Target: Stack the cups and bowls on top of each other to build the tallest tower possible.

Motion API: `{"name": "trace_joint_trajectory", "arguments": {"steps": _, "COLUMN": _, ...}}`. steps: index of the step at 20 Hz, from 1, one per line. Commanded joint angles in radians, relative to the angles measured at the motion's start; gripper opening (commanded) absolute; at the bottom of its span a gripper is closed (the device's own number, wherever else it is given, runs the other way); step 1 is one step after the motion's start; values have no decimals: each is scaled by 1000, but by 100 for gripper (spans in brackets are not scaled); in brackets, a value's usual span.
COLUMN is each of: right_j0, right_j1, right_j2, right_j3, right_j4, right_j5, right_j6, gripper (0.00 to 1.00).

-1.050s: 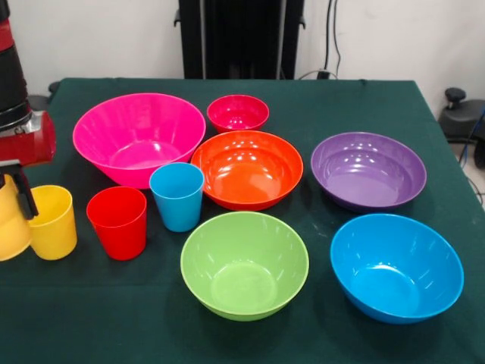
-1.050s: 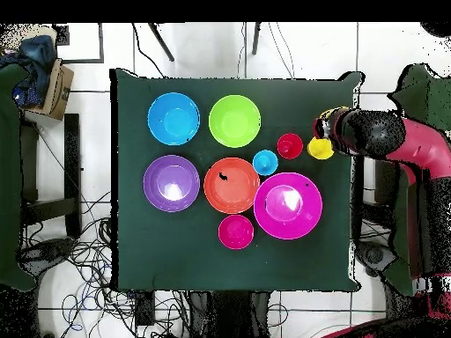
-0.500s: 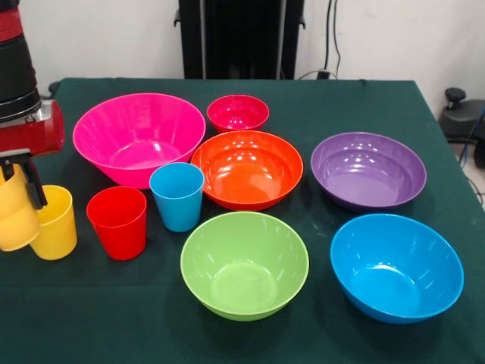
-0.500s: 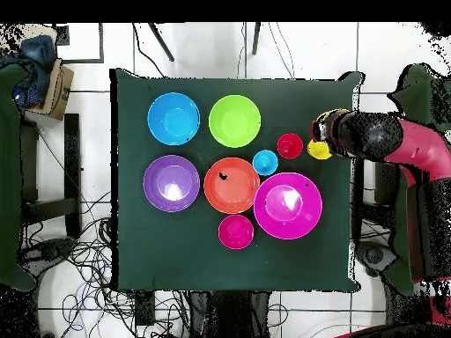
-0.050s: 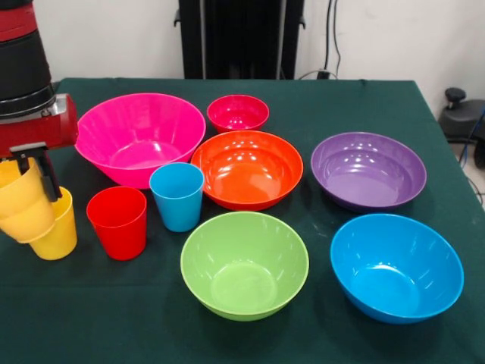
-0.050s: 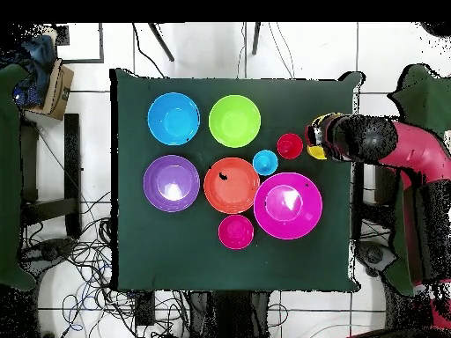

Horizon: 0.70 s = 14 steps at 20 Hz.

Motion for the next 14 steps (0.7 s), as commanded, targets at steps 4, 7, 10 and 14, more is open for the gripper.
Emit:
{"name": "trace_joint_trajectory", "arguments": {"steps": 4, "right_j0": 2, "right_j1": -21, "right_j2": 7, "right_j3": 76, "right_j4": 8, "right_j5": 127, "right_j6": -202, "gripper": 0}}
{"name": "trace_joint_trajectory", "arguments": {"steps": 7, "right_j0": 2, "right_j1": -24, "right_j2": 6, "right_j3": 80, "right_j4": 9, "right_j5": 127, "right_j6": -203, "gripper": 0}}
{"name": "trace_joint_trajectory", "arguments": {"steps": 10, "right_j0": 1, "right_j1": -26, "right_j2": 3, "right_j3": 86, "right_j4": 7, "right_j5": 124, "right_j6": -204, "gripper": 0}}
{"name": "trace_joint_trajectory", "arguments": {"steps": 14, "right_j0": -1, "right_j1": -39, "right_j2": -6, "right_j3": 113, "right_j4": 1, "right_j5": 118, "right_j6": -201, "gripper": 0}}
